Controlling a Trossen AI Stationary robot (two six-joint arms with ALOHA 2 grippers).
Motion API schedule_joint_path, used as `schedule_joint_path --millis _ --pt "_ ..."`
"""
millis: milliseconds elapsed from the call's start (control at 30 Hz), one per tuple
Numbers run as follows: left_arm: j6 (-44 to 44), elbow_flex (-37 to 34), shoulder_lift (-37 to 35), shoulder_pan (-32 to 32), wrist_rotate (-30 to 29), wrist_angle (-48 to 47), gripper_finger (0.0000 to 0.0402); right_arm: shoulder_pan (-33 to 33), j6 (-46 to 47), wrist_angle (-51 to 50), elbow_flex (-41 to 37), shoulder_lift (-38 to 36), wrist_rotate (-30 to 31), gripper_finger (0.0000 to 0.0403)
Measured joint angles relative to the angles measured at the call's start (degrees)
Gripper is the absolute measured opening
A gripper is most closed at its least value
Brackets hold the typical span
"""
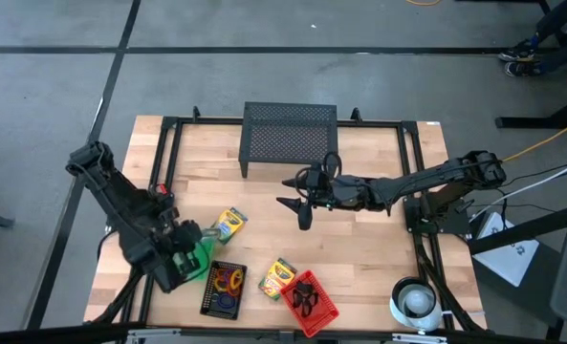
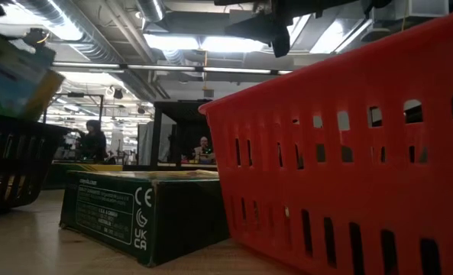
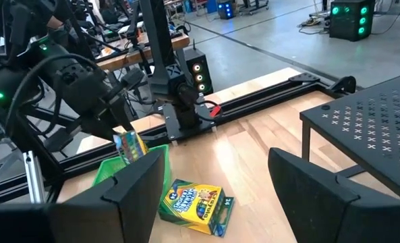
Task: Pick & Place Office Desk Supplies
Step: Put the green crayon box into the green bin
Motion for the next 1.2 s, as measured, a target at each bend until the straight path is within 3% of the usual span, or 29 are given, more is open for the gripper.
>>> schedule_joint_path --millis 333,733,967,1200 --pt "-3.96 -0.26 -0.01 -8.26 -6.56 0.04 0.0033 0.08 1.06 -0.15 0.00 0.00 0.07 0.0268" --pt "-21.22 -15.42 -4.97 -19.95 -13.73 1.99 0.0033 0.08 3.69 -0.13 0.00 0.00 1.19 0.0268" --pt "-19.53 -20.27 -11.89 -23.21 -20.12 5.35 0.0033 0.08 4.15 -0.12 0.00 0.00 2.21 0.0268" --pt "-15.70 -23.59 -17.90 -24.93 -19.94 7.61 0.0033 0.08 4.45 -0.10 0.00 0.00 2.25 0.0268"
